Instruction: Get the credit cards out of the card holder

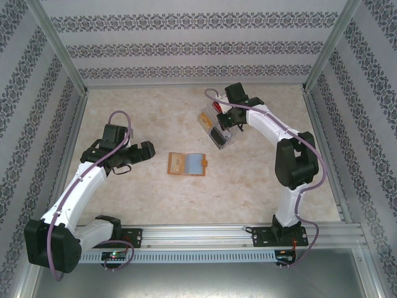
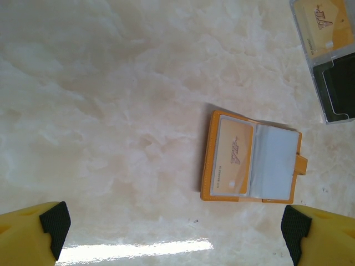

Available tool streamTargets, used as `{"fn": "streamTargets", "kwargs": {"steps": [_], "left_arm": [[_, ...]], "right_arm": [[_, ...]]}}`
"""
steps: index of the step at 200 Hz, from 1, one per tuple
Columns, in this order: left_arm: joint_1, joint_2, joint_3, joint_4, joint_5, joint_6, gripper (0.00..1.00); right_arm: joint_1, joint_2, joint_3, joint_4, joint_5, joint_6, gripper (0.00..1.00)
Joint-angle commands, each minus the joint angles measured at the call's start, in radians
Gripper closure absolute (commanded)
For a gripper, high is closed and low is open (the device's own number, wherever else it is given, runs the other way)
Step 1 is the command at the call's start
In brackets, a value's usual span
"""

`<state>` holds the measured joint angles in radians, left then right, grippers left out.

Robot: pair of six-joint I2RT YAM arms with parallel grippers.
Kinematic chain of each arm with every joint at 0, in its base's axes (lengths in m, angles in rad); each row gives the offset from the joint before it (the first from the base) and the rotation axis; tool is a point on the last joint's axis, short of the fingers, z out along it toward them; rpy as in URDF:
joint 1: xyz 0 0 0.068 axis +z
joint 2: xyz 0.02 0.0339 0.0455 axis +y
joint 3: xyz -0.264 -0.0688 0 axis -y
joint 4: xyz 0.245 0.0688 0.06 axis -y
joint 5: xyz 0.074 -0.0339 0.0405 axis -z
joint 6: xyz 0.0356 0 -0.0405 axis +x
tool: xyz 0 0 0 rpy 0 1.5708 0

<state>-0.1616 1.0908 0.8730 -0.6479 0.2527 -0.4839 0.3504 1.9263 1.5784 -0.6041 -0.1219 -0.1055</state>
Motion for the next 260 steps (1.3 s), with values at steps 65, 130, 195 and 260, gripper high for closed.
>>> {"fn": "streamTargets", "kwargs": {"steps": [65,130,195,260], "left_arm": [[0.009,-0.005,0.003,-0.035,-0.017,0.020,0.01],[0.009,-0.005,0.004,-0.033,-0.010,0.025,0.00],[0.009,-0.001,0.004,-0.029,-0.007,0.025,0.00],[0.009,0.001,0.003,-0.030,0.003,0.027,0.00]], "right_arm": [[-0.004,0.094,0.102,-0.100,0.061,-0.016,0.95],[-0.003,0.114,0.118,-0.134,0.063,-0.031,0.94],[-0.002,0.079,0.117,-0.165,0.074,-0.066,1.00],[0.005,0.088,0.145,-0.166,0.099,-0.034,0.70]]}}
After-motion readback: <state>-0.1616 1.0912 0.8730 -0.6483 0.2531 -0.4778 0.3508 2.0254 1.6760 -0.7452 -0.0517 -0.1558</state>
